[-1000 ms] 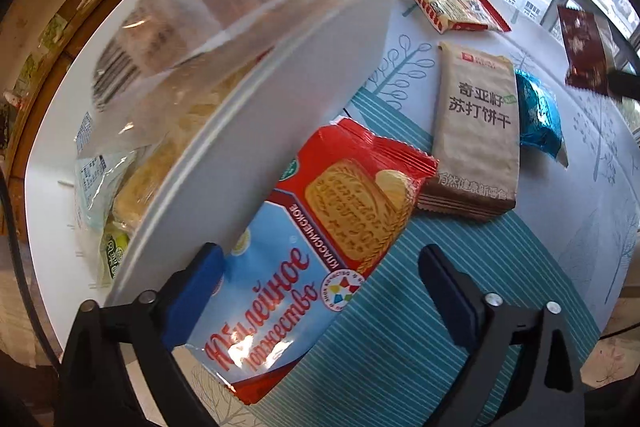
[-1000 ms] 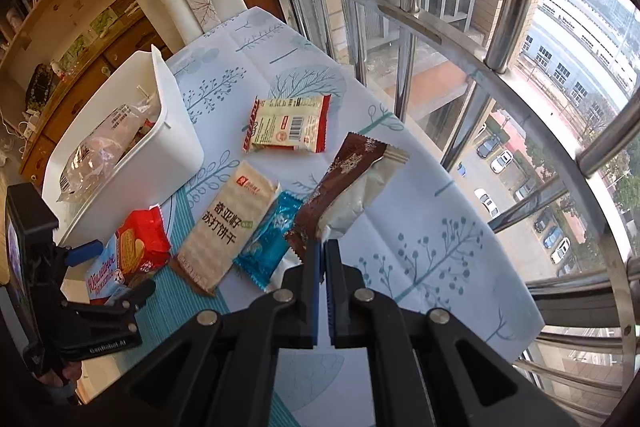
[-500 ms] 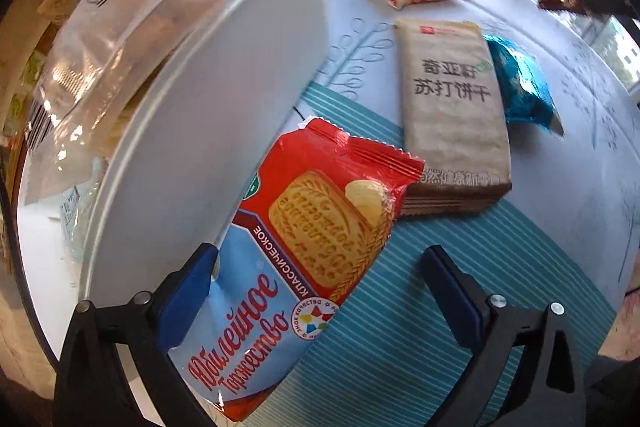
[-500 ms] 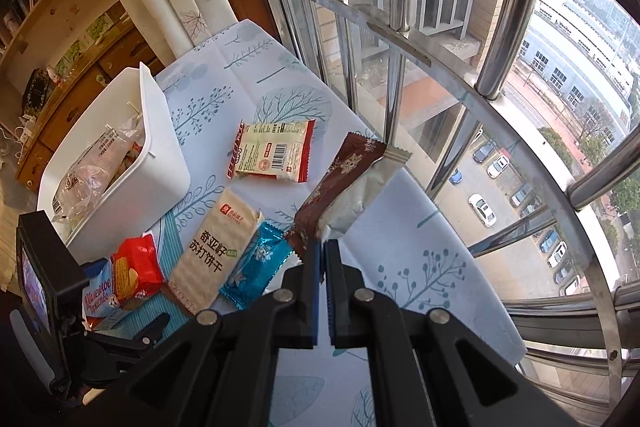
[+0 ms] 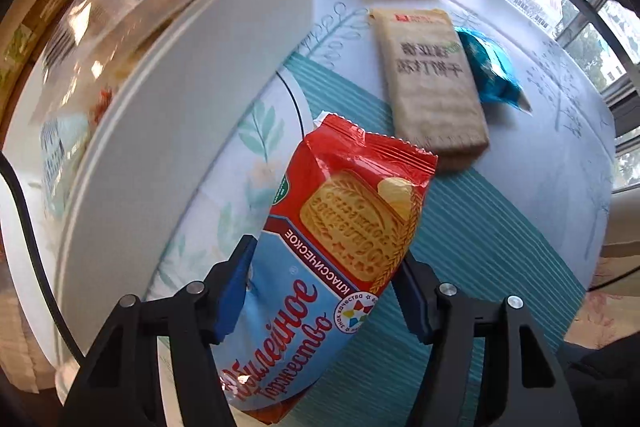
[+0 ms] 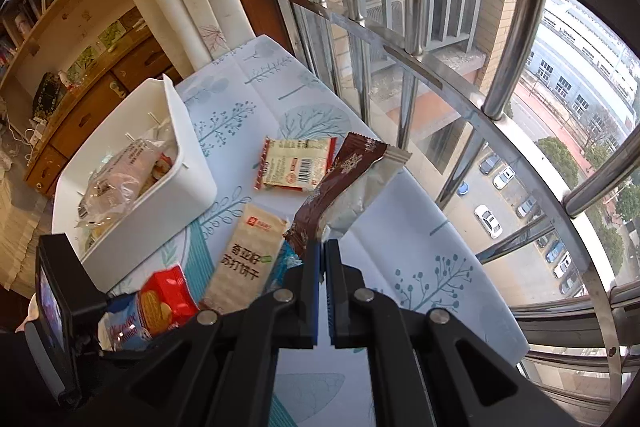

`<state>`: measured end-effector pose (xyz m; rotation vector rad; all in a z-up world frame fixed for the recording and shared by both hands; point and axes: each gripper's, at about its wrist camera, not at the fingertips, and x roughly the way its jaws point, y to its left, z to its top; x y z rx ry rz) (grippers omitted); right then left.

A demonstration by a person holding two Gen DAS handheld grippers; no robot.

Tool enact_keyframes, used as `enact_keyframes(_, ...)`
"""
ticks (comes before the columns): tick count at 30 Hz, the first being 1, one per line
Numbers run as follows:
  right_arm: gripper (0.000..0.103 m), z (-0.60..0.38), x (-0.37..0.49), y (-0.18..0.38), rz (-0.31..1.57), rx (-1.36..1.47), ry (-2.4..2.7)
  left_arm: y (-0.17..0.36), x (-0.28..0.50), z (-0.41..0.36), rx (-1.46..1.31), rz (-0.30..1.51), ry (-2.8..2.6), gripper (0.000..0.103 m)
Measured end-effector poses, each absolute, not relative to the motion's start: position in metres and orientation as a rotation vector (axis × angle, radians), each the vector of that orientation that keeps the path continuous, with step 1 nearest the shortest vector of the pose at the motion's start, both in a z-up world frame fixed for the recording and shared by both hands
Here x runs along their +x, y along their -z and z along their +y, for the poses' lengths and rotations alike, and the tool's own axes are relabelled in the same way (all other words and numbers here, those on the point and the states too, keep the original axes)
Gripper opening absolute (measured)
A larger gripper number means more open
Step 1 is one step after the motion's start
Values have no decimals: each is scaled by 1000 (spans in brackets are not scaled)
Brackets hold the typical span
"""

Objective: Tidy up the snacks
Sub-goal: 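Lift both held snacks and carry them over the white tray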

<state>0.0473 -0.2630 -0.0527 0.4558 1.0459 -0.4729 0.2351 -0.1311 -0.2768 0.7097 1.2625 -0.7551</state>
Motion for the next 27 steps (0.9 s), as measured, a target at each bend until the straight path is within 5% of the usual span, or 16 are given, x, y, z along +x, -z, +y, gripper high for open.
enact_keyframes(11,3,-221,64,25,995,396,397,242,198,-55,547,1292,734,59)
enact_keyframes(27,3,-139,115,-14,907,293,212,133,244,40,351,1180,635,57)
